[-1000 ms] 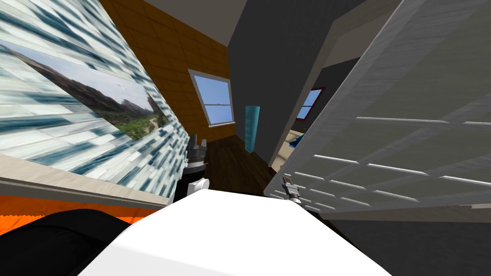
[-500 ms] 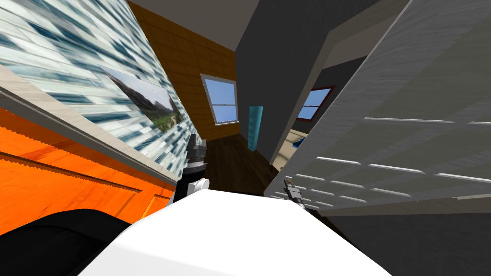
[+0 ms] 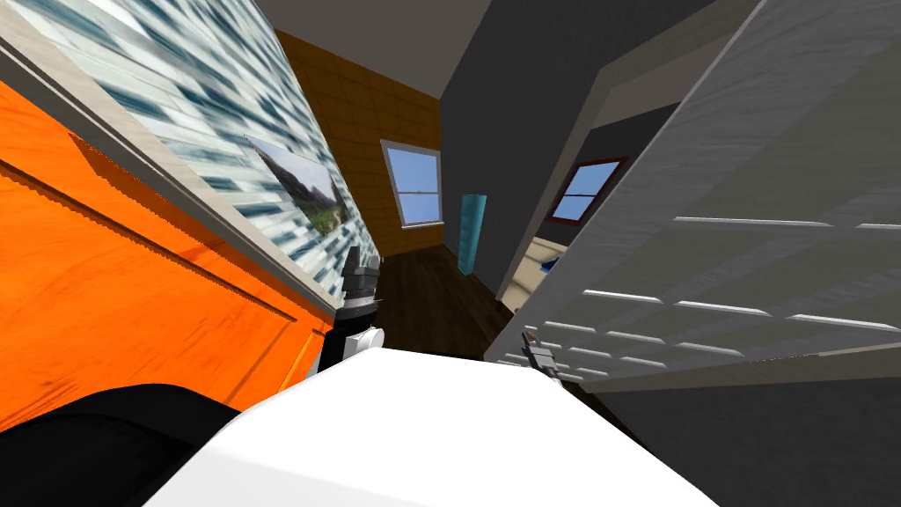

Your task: Pull the door open

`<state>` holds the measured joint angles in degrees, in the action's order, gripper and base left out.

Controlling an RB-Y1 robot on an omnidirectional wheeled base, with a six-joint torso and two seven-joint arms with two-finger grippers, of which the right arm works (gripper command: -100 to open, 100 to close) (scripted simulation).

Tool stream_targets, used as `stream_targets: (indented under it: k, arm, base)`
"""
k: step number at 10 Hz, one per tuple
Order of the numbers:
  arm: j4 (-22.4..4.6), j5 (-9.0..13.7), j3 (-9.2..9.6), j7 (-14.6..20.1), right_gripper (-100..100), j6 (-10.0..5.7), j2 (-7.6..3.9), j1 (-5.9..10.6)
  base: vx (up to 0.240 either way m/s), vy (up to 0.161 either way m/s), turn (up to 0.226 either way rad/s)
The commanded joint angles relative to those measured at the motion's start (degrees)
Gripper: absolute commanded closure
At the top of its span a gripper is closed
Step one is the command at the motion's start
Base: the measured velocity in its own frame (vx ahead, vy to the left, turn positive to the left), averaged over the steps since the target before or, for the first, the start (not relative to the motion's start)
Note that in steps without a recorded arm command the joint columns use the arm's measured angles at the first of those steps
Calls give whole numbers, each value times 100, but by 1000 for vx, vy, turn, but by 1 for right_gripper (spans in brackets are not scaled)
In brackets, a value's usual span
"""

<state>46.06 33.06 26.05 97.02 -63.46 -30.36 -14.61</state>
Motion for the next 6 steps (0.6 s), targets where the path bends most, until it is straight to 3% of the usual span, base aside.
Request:
stream_targets:
  k: [1, 6]
  arm:
    - [-61, -28, 62, 66, 100, -105, -30, -20]
    - [-232, -93, 214, 250, 100, -382, -139, -44]
  base:
    - [-177, -26, 116]
    - [-193, -53, 139]
